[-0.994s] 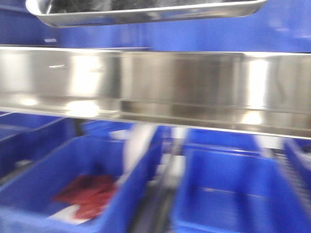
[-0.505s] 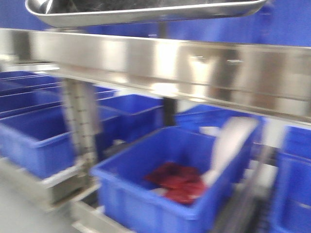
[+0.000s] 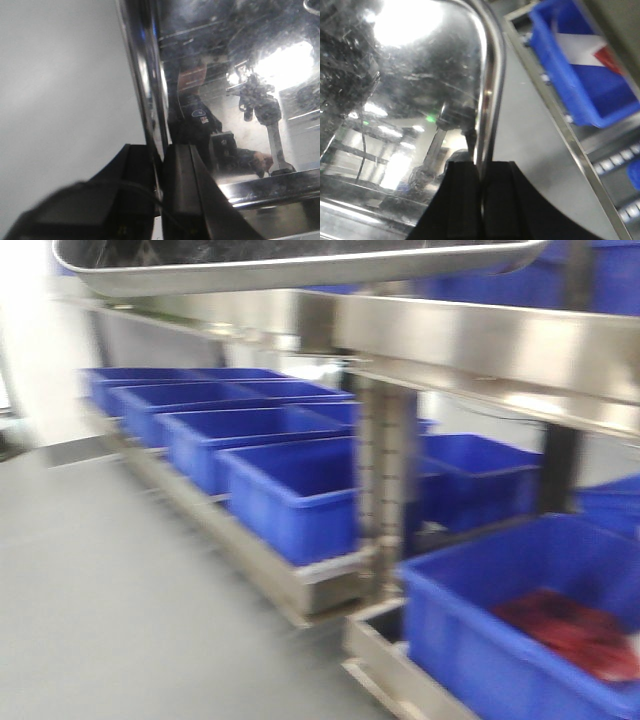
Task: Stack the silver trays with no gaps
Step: 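Drive the base away from the shelf, turning while carrying the tray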
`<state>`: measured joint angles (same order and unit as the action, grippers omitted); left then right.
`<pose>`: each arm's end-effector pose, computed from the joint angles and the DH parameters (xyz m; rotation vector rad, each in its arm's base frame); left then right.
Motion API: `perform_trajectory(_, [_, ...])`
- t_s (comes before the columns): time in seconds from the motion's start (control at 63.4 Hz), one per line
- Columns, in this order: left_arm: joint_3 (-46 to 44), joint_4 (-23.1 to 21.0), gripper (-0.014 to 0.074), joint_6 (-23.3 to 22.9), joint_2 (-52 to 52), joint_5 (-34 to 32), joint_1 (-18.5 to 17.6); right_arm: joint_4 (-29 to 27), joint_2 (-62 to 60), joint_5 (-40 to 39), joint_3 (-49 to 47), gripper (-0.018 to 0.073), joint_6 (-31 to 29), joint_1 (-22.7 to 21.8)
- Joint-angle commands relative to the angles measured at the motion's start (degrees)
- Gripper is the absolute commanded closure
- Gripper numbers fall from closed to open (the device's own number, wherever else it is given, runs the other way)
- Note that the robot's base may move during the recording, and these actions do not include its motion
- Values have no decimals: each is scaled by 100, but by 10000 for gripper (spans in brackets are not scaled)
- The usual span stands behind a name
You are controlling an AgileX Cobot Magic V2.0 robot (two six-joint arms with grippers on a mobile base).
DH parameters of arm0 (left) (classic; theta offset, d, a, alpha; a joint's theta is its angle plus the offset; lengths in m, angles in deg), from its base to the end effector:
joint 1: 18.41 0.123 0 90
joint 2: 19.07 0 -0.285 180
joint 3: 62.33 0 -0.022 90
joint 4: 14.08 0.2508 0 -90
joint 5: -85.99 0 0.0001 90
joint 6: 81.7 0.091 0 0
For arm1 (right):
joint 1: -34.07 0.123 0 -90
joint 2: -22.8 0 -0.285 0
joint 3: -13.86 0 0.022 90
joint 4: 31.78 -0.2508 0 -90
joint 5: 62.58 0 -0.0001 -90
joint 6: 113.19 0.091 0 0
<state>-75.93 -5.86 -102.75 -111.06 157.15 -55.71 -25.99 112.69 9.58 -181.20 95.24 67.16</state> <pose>0.2437 -0.1702 0.4022 0.3799 2.5743 -0.1764 0.2437 0.1483 0.4189 -0.1081 2.5788 0.2742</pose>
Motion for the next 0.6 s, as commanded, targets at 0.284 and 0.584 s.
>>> perform_trajectory(0.284, [-144, 78, 639, 158, 221, 212, -64, 115, -224, -190, -189, 501, -100, 2])
perform_trajectory(0.584, [-144, 78, 645, 158, 221, 212, -64, 115, -224, -190, -189, 501, -100, 2])
